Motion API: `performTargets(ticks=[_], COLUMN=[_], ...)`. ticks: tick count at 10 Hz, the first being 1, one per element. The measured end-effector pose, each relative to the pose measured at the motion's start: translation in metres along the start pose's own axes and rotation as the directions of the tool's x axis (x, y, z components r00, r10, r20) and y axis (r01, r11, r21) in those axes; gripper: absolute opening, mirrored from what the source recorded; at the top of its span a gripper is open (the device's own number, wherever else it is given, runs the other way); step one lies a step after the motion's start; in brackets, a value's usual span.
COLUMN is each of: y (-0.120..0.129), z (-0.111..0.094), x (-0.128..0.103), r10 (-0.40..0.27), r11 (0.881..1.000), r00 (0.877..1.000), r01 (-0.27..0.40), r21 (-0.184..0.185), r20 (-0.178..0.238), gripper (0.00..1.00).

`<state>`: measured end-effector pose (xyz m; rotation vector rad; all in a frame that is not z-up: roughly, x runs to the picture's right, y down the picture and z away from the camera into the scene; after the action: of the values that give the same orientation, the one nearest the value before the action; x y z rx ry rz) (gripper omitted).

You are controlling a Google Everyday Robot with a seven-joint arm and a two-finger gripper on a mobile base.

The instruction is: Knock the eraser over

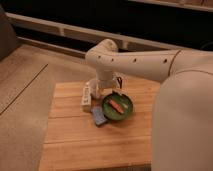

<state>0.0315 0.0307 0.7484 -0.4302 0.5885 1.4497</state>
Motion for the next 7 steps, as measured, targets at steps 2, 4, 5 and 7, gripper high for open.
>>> performTargets(ticks=[2,4,5,7], y=[-0.025,-0.037,-0.042,-0.049], z=[0.021,0.042,0.054,0.074], x=[-0.014,-0.029,-0.035,-0.047], r10=[0.009,-0.011,-0.025,-0.081], r11=[1.000,1.000,1.000,0.997], r00=[1.000,1.000,0.999,0.996], r01=[-0.009,0.011,0.025,0.080], r21=[0.002,0.000,-0.005,-0.019], r20=[-0.014,-0.028,-0.038,-0.046], gripper=[0.65,0.65,0.65,0.65])
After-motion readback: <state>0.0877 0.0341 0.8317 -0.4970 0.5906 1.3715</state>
